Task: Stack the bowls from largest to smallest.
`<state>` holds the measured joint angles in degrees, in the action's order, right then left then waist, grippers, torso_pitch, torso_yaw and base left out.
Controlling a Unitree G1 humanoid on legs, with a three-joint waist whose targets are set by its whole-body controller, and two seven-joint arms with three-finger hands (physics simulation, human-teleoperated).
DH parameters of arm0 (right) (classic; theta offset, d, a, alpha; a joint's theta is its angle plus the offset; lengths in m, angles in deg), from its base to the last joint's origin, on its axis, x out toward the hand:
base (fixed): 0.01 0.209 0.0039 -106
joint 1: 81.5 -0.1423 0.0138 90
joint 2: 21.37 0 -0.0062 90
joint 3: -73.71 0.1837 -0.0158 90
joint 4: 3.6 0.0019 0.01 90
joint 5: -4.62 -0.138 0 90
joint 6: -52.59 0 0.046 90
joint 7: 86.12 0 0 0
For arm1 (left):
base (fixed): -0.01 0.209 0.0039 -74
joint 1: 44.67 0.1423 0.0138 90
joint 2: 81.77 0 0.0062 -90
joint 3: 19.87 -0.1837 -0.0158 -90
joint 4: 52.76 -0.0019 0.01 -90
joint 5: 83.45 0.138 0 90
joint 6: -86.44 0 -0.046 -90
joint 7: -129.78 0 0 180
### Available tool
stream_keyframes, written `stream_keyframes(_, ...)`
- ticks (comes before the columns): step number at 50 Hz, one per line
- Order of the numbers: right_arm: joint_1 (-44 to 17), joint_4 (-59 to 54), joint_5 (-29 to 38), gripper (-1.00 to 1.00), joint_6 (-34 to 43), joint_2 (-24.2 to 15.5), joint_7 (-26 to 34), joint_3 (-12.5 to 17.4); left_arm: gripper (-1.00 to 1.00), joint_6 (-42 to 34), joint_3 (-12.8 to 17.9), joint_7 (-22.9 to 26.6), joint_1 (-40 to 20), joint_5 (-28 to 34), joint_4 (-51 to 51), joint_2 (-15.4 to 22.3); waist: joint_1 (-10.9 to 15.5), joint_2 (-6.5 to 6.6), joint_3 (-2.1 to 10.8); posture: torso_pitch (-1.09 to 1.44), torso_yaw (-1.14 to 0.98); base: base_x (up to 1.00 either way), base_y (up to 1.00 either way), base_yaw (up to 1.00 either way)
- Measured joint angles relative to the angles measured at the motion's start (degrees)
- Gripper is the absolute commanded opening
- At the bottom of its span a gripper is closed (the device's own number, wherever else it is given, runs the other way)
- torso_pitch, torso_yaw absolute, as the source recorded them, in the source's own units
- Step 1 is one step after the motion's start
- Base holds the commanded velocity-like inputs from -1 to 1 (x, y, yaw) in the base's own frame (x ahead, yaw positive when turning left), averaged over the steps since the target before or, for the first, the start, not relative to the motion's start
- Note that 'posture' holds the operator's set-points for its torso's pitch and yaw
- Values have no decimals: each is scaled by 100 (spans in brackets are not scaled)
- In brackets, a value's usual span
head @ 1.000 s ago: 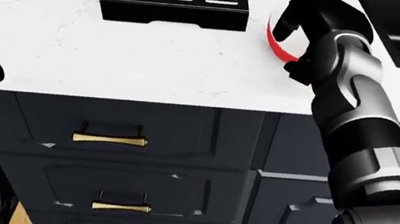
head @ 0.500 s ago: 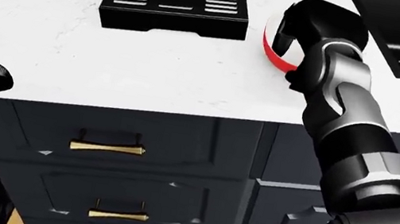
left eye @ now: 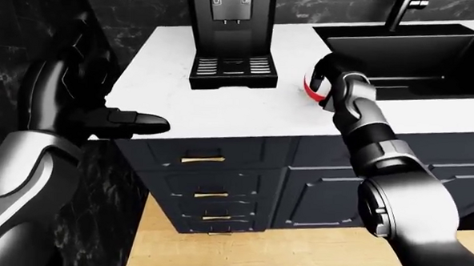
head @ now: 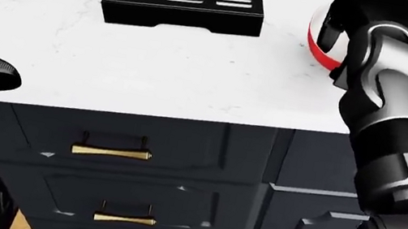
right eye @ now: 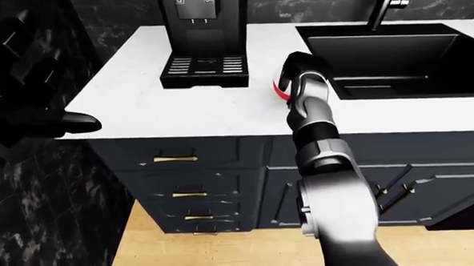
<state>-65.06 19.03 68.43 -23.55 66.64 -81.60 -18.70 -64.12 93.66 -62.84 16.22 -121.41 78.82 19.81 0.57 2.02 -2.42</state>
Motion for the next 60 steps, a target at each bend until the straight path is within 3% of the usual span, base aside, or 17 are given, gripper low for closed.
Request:
stream_keyframes(13, 931, 2964, 404, -100, 255, -87, 1908, 235, 100, -211, -63, -157, -172, -144, 186, -30, -94, 29, -84, 0, 0, 0, 0, 0)
stream_keyframes(21, 1267, 4260, 532, -100, 322, -50, 2729, 410, 100, -374, -66, -343, -301, -330, 284, -2, -130, 0, -119, 0, 0, -1, -1, 0)
stream_keyframes(23, 1338, 4439, 525, -100, 356, -41, 2863, 452, 100, -421, -93, -396, -327, -382, 277, 1, -108, 2, -15, 0, 0, -18, -27, 0)
stream_keyframes(27, 1373, 4706, 443, -100, 410, 13, 3040, 434, 100, -473, -101, -509, -347, -408, 334, 25, -67, 277, -35, 0, 0, -18, -67, 0)
stream_keyframes(29, 1402, 4830, 389, -100, 403, -7, 3110, 419, 100, -494, -133, -549, -428, -425, 336, 29, -84, 278, 32, 0, 0, -18, -77, 0)
stream_keyframes(32, 1436, 5162, 348, -100, 468, -42, 3237, 497, 100, -495, -88, -596, -442, -504, 434, 5, -109, 206, -12, 0, 0, -18, -88, 0)
stream_keyframes(35, 1453, 5358, 307, -100, 544, -77, 3286, 539, 100, -526, -51, -669, -423, -583, 427, 25, -97, 54, -64, 0, 0, -22, -90, 0)
stream_keyframes(38, 1460, 5468, 286, -100, 605, -73, 3349, 511, 100, -574, -49, -773, -451, -638, 427, 44, -127, -180, -57, 0, 0, -36, -87, 0)
stream_keyframes(40, 1441, 5505, 275, -100, 633, -77, 3419, 488, 100, -549, -98, -806, -472, -661, 446, 57, -179, -461, -17, 0, 0, -38, -88, 0)
stream_keyframes(42, 1527, 5510, 285, -100, 664, -139, 3454, 553, 100, -562, -226, -804, -439, -742, 515, -42, -303, -416, -89, 0, 0, -37, -90, 0)
stream_keyframes(44, 1606, 5436, 343, -100, 777, -180, 3557, 648, 100, -643, -314, -779, -429, -865, 492, -18, -328, -422, -58, 0, 0, -38, -92, 0)
stream_keyframes(48, 1534, 5601, 400, -99, 873, -188, 3668, 674, 100, -631, -182, -855, -458, -881, 508, 51, -172, -67, -125, 0, 0, -36, -93, 0)
stream_keyframes(51, 1480, 5730, 357, -100, 830, -140, 3668, 610, 100, -564, -168, -904, -485, -869, 548, 76, -96, 94, -196, 0, 0, -34, -92, 0)
stream_keyframes(53, 1396, 5730, 298, -100, 783, -114, 3655, 572, 100, -509, -209, -911, -477, -841, 571, 77, -5, 242, -141, 0, 0, -29, -92, 0)
stream_keyframes(55, 1466, 5787, 230, -99, 745, -14, 3577, 526, 100, -553, -243, -941, -376, -820, 567, 7, 121, 226, -138, 0, 0, -26, -91, 0)
stream_keyframes(58, 1472, 5609, 73, -100, 721, 34, 3596, 420, 100, -607, -330, -932, -433, -771, 529, 6, 73, 265, 57, 0, 0, -26, -85, 0)
stream_keyframes(60, 1423, 5624, 31, -100, 697, 3, 3579, 420, 100, -549, -329, -904, -492, -716, 552, 2, 52, 126, 17, 0, 0, -20, -80, 0)
